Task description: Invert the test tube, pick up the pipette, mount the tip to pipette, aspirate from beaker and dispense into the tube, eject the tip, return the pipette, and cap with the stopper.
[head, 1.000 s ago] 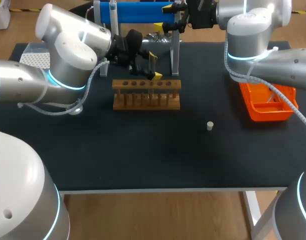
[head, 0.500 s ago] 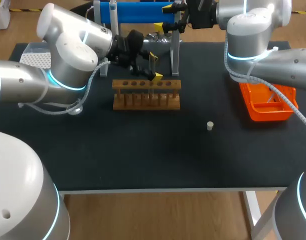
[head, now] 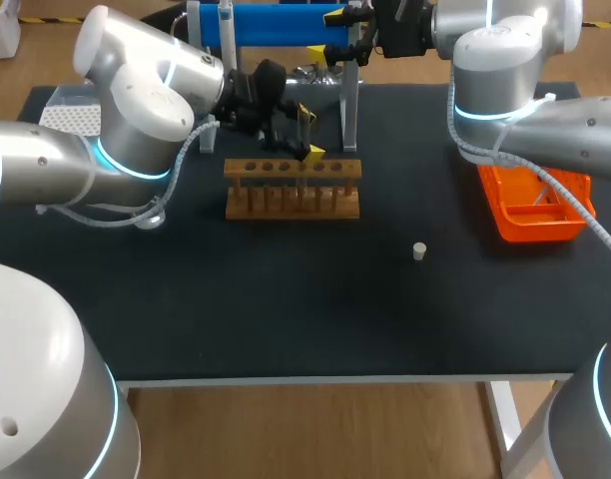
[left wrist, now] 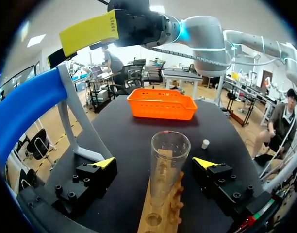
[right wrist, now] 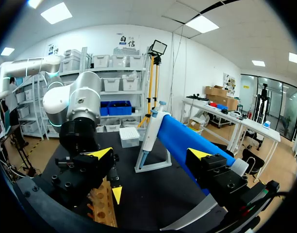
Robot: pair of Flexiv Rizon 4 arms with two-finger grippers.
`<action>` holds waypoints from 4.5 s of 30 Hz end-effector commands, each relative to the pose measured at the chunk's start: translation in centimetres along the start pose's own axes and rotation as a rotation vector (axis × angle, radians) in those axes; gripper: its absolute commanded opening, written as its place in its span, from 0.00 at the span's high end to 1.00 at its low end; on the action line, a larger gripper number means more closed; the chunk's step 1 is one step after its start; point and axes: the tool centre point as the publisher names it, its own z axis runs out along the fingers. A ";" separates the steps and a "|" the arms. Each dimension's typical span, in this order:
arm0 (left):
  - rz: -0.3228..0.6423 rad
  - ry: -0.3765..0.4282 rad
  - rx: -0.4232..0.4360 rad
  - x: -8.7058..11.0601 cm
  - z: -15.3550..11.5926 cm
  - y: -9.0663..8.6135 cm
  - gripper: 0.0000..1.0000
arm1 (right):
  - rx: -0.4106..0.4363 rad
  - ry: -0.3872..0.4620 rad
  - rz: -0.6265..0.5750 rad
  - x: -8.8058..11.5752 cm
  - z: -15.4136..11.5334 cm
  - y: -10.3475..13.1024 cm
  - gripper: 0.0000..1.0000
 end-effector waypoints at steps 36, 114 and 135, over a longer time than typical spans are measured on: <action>-0.001 0.002 -0.003 -0.1 0.0 -0.1 0.00 | 0.058 -0.151 0.098 14.3 -22.2 -12.4 0.00; -0.001 0.002 -0.003 -0.1 0.0 -0.1 0.00 | 0.279 -0.236 0.207 20.1 -16.7 -29.0 0.26; -0.001 0.002 -0.003 -0.1 0.0 -0.1 0.00 | 0.307 -0.229 0.201 19.8 -15.6 -29.7 0.48</action>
